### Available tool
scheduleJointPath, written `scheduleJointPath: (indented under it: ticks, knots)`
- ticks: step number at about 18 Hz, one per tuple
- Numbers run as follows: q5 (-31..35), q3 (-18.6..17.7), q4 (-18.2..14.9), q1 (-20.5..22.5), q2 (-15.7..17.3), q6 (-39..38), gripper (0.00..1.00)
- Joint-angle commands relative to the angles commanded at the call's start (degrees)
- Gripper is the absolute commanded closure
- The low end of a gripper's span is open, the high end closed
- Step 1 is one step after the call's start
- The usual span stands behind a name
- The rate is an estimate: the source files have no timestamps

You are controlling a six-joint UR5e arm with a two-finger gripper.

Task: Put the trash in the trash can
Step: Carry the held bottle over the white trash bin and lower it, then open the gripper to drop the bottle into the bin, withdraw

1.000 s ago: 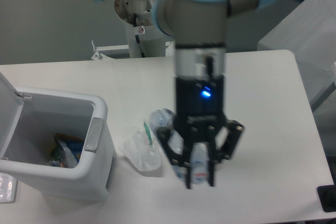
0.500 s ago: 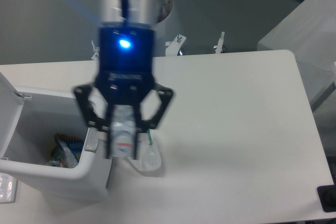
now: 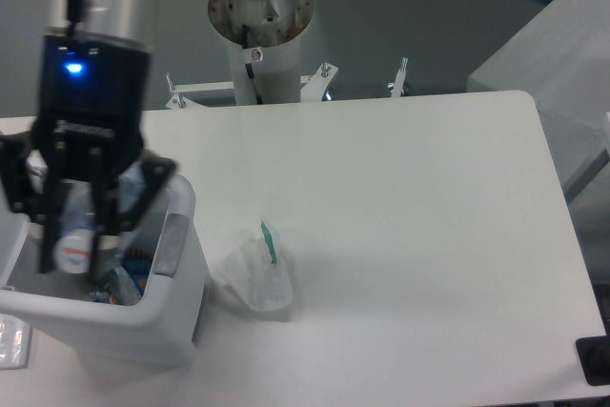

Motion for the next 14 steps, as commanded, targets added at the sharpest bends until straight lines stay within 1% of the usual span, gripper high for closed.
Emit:
scheduleJointPath:
  ticks: [5,9,10,11,12,13,14]
  knots:
    - [0.09,0.35,0.09,-1.41,-2.72,0.00,0.74]
    - [0.09,-1.14,0.09,-2.20,-3.08,0.00,0.73]
    - [0.09,-1.49,0.00,-2.20,-3.17,0.17,0.71]
    - [0.26,-1.93,0.00,-2.20,-3.43,0.70,0.58]
    - [0.44,-2.11,0.00,-2.20,-3.35,0.70,0.41]
    - [0.44,-2.37,0.00,-2.11,-3.17,0.70,0.13]
    - [0.53,-2.72,0.00,-1.94,-2.91,0.09,0.01]
